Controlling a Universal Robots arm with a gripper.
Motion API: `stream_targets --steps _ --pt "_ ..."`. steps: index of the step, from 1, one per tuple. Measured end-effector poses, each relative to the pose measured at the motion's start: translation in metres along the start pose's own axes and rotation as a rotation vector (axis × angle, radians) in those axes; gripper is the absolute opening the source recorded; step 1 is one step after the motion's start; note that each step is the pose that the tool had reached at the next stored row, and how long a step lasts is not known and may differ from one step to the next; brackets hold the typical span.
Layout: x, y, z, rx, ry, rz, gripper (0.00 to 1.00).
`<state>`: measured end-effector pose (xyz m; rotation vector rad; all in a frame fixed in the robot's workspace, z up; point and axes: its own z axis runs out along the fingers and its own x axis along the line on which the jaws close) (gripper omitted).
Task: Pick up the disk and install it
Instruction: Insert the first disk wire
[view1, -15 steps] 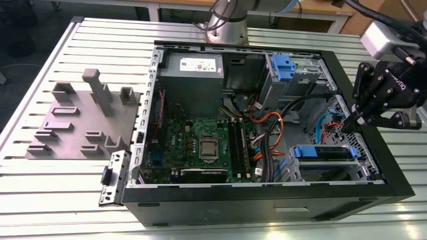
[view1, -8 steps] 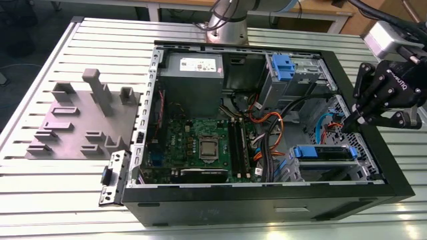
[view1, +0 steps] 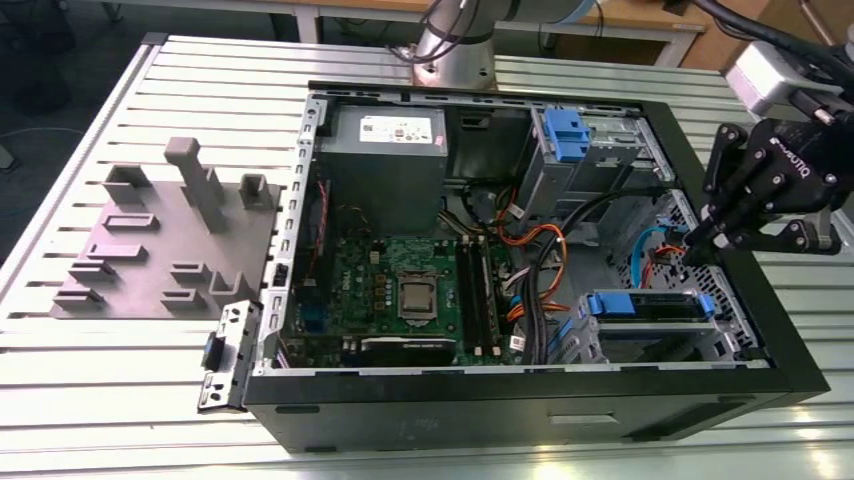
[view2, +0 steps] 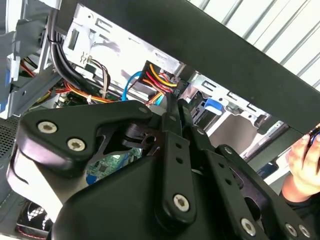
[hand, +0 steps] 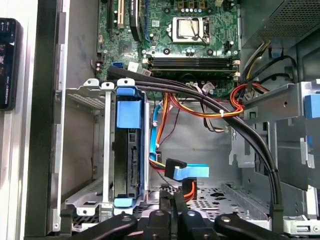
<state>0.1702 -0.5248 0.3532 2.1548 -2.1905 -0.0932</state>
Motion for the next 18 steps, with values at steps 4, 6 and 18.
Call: stream_targets --steps 4,6,18 --pt "-0.0010 -0.0011 0.0021 -0.0008 0.0143 0.001 0.25" --pt "-0.0013 -0.0014 0.0036 -0.0009 0.0204 0.002 0.25" --pt "-0.0014 -0.0009 0.0083 -0.0006 0.0380 0.003 0.16"
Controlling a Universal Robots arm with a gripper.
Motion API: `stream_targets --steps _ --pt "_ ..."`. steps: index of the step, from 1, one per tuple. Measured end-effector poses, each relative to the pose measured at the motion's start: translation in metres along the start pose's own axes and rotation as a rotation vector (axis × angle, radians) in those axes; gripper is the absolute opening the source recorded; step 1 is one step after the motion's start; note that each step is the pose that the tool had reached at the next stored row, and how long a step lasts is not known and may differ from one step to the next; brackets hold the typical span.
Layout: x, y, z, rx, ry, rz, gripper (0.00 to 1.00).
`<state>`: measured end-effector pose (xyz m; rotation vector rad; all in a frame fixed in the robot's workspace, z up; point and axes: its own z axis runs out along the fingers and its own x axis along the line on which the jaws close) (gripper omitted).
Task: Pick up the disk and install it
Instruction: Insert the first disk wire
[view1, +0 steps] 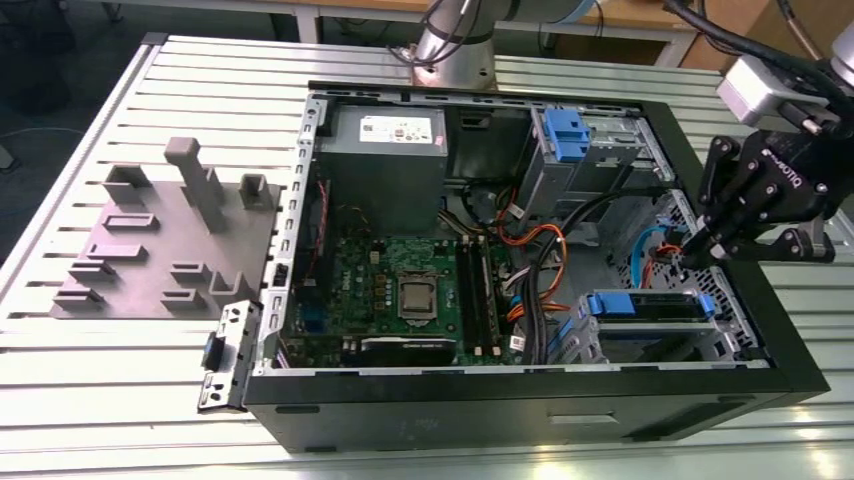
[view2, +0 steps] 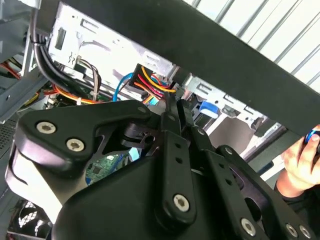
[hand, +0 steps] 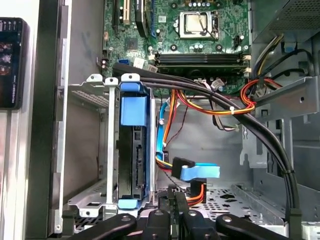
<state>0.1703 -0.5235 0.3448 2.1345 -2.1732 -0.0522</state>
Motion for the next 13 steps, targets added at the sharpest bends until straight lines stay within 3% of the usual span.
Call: stream_targets --steps 3,8,10,13 --pt "0.0003 0.0025 -0.0042 0.0000 -0.0001 0.000 0.16" --pt "0.0003 0.0062 -0.0044 0.0017 0.0046 0.001 0.16" --pt "0.0007 0.0099 -0.0040 0.0084 0.0045 0.001 0.16" --pt "0.0015 0.0146 -0.0029 0.0258 0.0063 0.001 0.16"
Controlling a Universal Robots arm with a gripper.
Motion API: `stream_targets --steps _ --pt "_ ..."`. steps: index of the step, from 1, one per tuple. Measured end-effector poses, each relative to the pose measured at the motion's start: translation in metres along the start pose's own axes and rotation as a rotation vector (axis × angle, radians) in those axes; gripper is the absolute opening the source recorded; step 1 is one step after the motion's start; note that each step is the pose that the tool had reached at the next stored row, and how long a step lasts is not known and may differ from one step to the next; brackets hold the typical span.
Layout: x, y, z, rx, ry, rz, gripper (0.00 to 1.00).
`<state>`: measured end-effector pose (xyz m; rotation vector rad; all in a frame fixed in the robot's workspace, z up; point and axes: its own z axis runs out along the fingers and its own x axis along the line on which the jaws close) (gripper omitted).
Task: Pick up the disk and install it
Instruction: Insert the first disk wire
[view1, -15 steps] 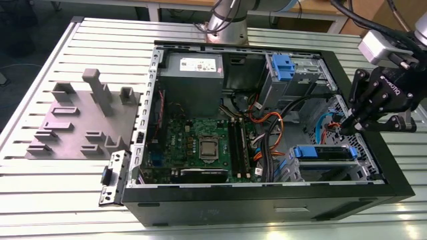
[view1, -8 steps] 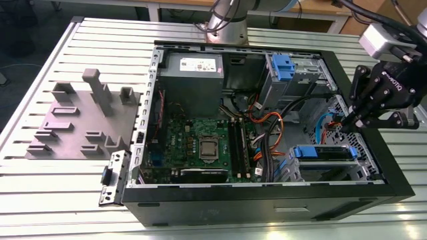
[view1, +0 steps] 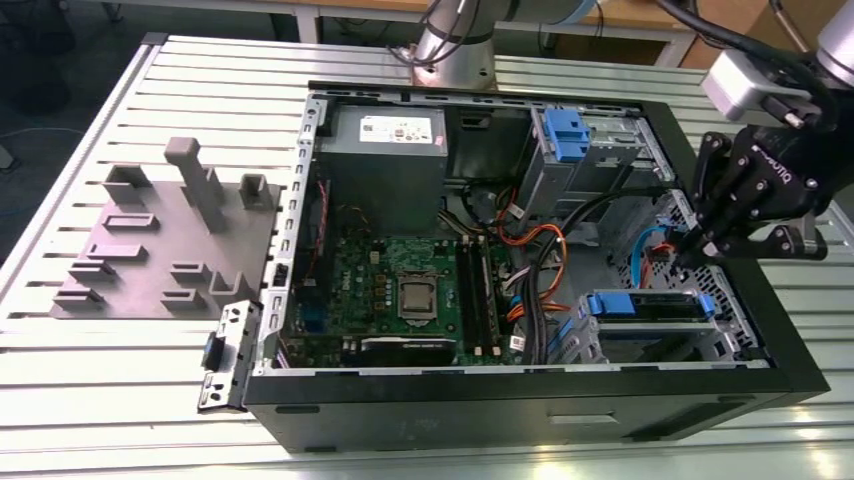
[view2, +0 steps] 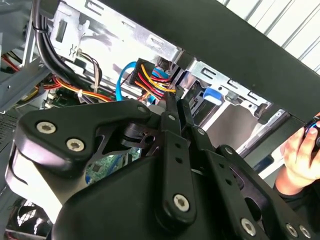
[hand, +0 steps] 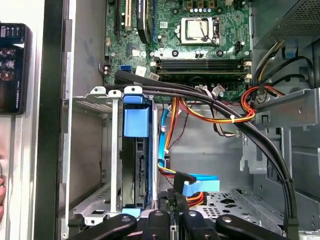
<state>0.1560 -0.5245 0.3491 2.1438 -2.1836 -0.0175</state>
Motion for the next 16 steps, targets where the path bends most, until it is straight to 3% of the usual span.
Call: stream_targets --steps 4,13,16 --pt "0.0021 0.0053 0.0014 0.0221 0.0043 0.001 0.16" --pt "0.0145 0.0091 0.0079 0.0327 0.0043 -0.007 0.16" --pt "0.0156 0.0126 0.0097 0.0442 0.0046 -0.008 0.16"
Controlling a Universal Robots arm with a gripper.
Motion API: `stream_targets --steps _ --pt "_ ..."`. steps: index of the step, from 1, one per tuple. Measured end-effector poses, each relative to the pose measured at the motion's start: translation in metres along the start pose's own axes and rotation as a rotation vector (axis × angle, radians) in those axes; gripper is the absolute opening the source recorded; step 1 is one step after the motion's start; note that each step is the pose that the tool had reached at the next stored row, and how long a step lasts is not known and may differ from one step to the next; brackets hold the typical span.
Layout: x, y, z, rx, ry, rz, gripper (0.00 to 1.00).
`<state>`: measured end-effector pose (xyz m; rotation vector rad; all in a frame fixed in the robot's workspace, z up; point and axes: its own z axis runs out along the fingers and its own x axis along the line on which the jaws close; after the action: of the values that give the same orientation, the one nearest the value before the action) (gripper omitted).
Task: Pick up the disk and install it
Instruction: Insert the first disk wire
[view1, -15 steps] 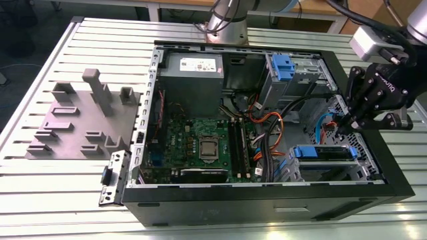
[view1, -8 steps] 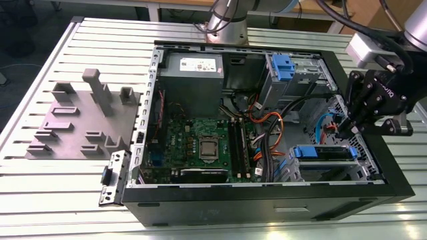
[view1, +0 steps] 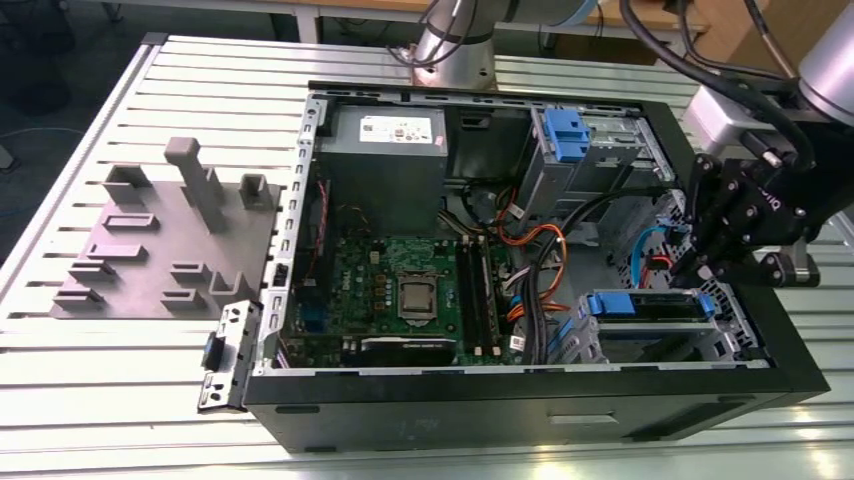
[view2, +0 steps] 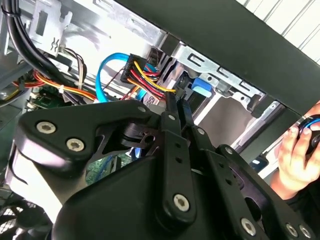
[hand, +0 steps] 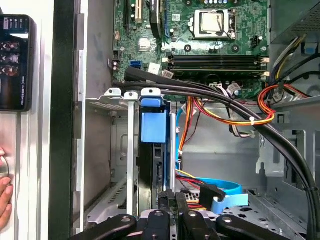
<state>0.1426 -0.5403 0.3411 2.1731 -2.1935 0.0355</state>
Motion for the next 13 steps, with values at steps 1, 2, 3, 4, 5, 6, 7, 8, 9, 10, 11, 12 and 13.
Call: stream_targets --steps 1,2,3,4,5,6,7,8,9,10,11,12,13 --pt "0.0001 0.0017 0.0001 0.0077 -0.0003 0.000 0.16" --pt "0.0001 0.0033 0.0002 0.0161 -0.0004 0.001 0.16" --pt "0.0002 0.0053 0.0002 0.0247 -0.0005 0.001 0.16" --pt "0.0003 0.0072 0.0003 0.0320 -0.0005 0.002 0.16" --pt "0.0004 0.0091 0.0003 0.0388 -0.0006 0.002 0.16" --pt "0.0005 0.0109 0.0004 0.0456 -0.0007 0.002 0.16" --pt "0.0007 0.0125 0.0004 0.0520 -0.0007 0.003 0.16" --pt "0.0012 0.0141 0.0005 0.0575 -0.0007 0.003 0.16" --pt "0.0017 0.0153 0.0006 0.0622 -0.0008 0.003 0.16" --pt "0.0021 0.0165 0.0006 0.0670 -0.0008 0.003 0.16" --pt "0.0026 0.0176 0.0008 0.0716 -0.0009 0.003 0.16" --pt "0.0030 0.0187 0.0009 0.0760 -0.0009 0.003 0.16" --pt "0.0035 0.0199 0.0010 0.0805 -0.0010 0.003 0.16"
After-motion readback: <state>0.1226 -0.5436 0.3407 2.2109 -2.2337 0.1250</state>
